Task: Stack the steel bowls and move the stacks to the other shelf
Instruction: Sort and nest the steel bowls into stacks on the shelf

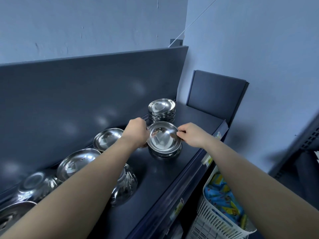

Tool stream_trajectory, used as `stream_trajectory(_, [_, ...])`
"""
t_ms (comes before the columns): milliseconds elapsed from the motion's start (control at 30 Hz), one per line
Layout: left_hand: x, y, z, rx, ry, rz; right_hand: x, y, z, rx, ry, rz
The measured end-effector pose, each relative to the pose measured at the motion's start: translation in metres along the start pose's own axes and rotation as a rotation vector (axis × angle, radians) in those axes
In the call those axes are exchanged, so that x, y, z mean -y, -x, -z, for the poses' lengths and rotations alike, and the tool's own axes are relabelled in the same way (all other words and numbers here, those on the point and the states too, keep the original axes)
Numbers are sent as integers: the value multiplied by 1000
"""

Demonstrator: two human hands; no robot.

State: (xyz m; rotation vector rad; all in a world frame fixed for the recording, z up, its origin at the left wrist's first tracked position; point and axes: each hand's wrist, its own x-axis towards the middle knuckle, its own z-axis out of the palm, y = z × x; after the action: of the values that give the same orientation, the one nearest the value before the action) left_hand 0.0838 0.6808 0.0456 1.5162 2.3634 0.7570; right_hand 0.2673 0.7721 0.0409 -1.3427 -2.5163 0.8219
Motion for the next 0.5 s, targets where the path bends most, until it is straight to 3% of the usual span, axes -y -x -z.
stream_trajectory(267, [8, 10, -15, 135, 60, 78, -14, -3, -13, 62, 90, 32])
stream_trajectory(500, [-4, -2, -31, 118, 123, 57, -28, -15, -10, -3, 78, 13])
